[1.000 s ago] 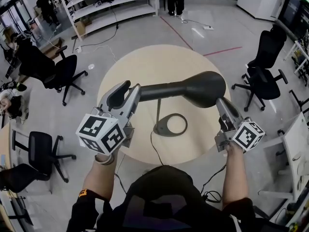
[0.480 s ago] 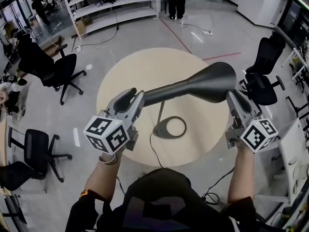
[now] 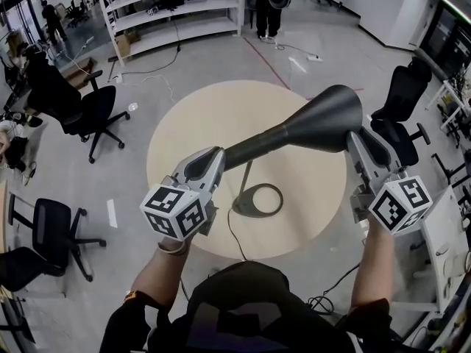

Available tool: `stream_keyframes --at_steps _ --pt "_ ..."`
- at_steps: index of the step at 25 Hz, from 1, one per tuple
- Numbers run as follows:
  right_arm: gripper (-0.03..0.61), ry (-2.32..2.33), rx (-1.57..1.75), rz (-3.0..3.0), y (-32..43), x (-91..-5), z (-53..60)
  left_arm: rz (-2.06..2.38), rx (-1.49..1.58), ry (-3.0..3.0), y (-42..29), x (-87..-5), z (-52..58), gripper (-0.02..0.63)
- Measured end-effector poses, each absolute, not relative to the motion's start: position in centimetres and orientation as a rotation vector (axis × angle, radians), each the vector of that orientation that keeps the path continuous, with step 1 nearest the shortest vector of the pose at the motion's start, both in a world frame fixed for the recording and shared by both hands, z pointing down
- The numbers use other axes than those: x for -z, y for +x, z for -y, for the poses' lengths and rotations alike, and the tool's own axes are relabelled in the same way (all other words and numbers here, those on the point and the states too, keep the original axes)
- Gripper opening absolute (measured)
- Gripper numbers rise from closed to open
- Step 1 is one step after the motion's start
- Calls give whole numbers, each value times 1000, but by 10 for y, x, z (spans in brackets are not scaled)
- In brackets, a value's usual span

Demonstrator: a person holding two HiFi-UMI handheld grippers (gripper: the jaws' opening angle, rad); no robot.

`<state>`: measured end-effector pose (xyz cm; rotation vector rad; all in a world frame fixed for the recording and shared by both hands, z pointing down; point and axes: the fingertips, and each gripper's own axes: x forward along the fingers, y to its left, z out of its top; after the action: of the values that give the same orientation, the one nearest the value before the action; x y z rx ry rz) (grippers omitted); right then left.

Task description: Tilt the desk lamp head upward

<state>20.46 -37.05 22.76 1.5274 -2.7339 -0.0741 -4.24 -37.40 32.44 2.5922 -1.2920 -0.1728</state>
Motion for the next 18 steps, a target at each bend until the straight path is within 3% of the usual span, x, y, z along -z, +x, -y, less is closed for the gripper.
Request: stream_keyframes --at_steps 18 --pt "95 1443 455 2598 160 -174 353 1258 208 2565 -34 -344 371 50"
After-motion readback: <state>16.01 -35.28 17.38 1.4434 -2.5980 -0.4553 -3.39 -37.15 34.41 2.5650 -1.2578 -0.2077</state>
